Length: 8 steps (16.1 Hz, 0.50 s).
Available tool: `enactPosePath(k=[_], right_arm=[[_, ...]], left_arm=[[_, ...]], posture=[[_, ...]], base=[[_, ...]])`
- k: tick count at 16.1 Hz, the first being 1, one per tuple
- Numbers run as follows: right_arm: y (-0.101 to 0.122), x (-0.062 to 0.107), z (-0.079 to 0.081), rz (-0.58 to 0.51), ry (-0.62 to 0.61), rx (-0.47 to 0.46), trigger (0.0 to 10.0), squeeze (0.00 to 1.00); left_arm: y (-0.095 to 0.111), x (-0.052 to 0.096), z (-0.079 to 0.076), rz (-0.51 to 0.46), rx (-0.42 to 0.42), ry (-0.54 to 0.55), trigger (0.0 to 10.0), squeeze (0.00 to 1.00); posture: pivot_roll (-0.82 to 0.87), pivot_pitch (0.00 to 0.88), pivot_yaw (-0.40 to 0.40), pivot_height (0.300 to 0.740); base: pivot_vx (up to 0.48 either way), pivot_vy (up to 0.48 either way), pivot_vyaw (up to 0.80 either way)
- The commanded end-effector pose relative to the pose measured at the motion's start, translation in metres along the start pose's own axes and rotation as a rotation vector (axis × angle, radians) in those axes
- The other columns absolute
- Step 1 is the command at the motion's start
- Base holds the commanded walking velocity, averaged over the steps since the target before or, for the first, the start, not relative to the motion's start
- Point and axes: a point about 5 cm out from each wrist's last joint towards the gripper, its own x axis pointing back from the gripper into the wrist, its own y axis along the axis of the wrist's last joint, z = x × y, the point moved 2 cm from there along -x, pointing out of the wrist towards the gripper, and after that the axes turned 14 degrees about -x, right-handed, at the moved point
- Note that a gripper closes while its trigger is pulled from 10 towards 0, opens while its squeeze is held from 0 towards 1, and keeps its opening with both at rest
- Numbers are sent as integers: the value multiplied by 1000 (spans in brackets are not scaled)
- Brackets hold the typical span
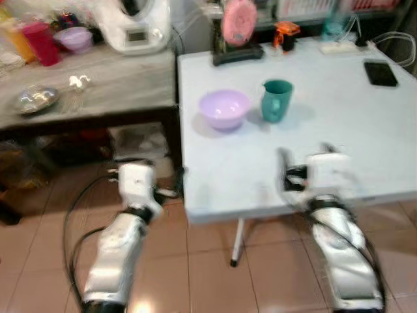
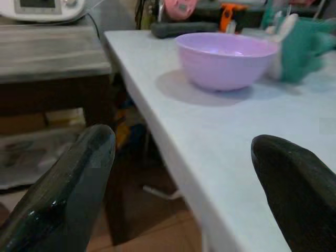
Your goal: Setting the table
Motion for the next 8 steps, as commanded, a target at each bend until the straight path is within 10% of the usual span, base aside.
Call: enactPosePath(k=[1, 8], right_arm=[[12, -2, 2, -51, 28, 0, 10000, 0], [30, 0, 28, -102, 228, 66, 10000, 0]], left_arm=[[5, -2, -5, -21, 6, -18, 10000, 0], [6, 0, 5, -21, -19, 39, 10000, 0]], posture=[[-215, 100, 93, 740], [-222, 96, 85, 740]], base=[[439, 0, 0], [184, 0, 0]])
